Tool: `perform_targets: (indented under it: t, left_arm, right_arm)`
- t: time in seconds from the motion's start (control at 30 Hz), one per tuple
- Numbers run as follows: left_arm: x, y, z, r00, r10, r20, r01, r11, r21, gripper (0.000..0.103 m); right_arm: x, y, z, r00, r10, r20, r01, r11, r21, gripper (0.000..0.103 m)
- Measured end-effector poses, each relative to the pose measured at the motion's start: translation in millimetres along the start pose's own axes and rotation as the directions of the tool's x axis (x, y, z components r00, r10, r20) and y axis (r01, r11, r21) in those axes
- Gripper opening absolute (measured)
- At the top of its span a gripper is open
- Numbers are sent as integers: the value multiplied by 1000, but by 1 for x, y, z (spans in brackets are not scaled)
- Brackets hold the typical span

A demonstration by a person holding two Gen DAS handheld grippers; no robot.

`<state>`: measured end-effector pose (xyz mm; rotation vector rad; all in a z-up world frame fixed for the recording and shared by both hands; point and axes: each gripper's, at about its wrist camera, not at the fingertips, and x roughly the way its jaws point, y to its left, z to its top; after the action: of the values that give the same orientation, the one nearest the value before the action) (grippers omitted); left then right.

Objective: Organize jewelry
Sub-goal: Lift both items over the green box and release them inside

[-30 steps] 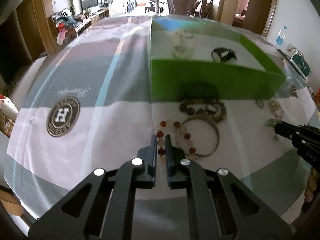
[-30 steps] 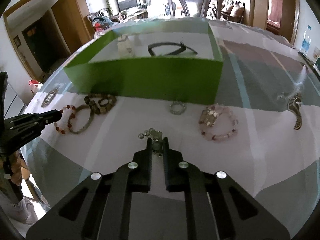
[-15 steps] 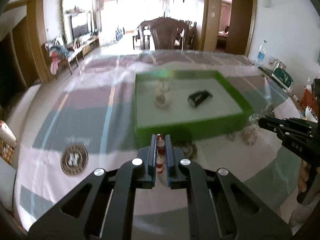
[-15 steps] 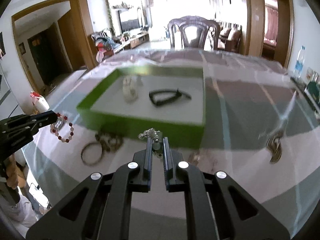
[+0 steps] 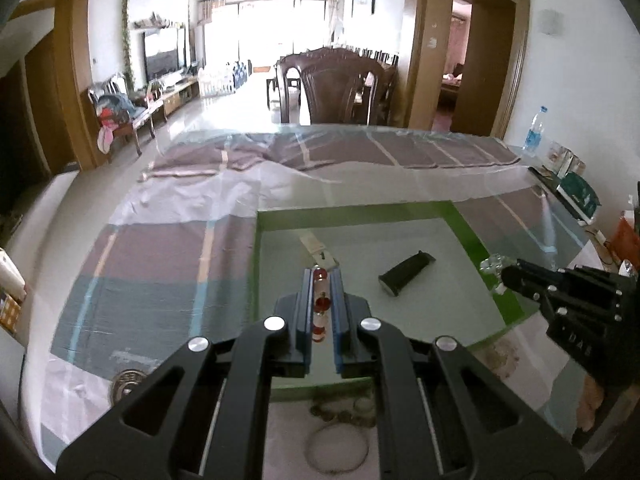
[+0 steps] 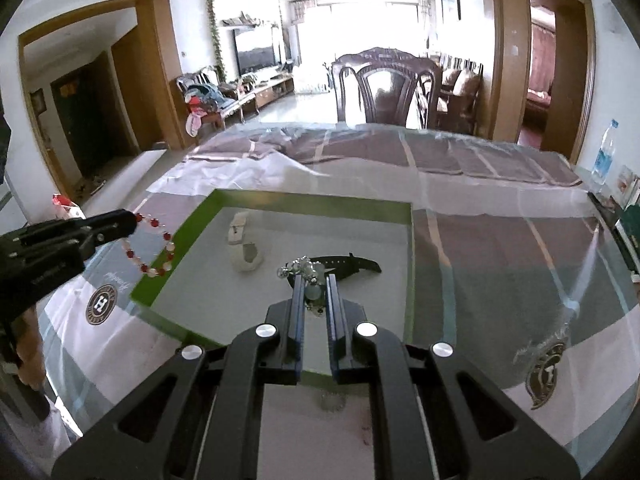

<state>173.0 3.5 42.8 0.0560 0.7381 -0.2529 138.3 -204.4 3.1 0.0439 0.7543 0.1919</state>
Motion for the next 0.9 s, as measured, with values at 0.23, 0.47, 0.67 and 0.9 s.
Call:
perform_targets:
  t: [0.23,0.47,0.67,0.9]
  left_arm:
    - [44,-3,-12,997,-13,-80,11,1000,-20,8]
    - [39,3,-19,998,14,-57,-16,1000,-21,44]
    - [13,10,-56,995,57,-81,-56,998,14,44]
    - [30,8,-97,982,62,-177,-55,997,45,45]
  right_arm:
    - [39,3,-9,996,-5,-86,6,1000,12,10]
    - [32,-12,-19,997,-9,-81,13,998,57,33]
    - [-14,-64,-53,997,-58,-40,64,984,167,33]
    - [4,-104,-104,977,-103,-188,148,958,244,33]
